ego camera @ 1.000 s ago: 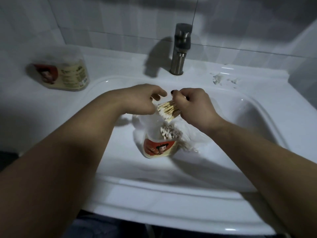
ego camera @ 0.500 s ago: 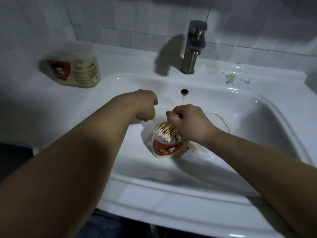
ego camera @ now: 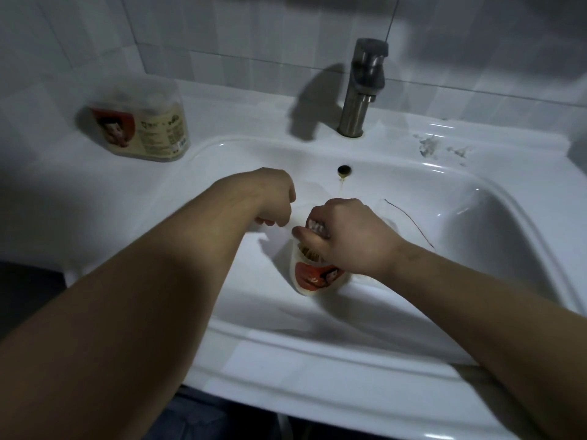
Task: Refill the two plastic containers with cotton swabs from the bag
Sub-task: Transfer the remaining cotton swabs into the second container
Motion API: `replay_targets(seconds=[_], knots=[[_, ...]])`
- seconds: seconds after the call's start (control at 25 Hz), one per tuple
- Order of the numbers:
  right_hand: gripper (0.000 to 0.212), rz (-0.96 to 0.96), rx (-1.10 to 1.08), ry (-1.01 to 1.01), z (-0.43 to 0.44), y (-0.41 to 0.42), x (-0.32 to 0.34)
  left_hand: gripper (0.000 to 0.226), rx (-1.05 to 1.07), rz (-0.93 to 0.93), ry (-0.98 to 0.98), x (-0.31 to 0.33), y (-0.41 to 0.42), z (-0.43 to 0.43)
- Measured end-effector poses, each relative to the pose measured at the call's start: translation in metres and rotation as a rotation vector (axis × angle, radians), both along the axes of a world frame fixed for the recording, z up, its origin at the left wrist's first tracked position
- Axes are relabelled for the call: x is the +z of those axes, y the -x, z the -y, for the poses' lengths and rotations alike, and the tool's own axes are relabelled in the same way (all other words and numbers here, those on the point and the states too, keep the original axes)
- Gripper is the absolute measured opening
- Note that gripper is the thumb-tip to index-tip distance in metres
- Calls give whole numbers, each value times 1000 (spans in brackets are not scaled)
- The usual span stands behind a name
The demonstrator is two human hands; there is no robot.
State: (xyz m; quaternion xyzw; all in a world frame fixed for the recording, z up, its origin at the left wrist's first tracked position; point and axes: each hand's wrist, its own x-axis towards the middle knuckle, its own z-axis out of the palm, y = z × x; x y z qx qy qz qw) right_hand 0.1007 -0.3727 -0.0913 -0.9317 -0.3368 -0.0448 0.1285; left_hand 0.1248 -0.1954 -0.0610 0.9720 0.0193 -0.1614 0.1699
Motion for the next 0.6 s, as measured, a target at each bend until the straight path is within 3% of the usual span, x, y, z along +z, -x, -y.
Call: replay_targets(seconds=[0.28, 0.48, 0.6], knots=[[45, -135, 16, -52, 10, 3, 19, 47, -32, 159, -50, 2, 0, 3], [35, -69, -279, -91, 43, -17, 49, 29, -95, 368, 207, 6, 8, 27], [27, -265, -492, -27, 73, -28, 56, 25, -136, 387, 320, 4, 10, 39]])
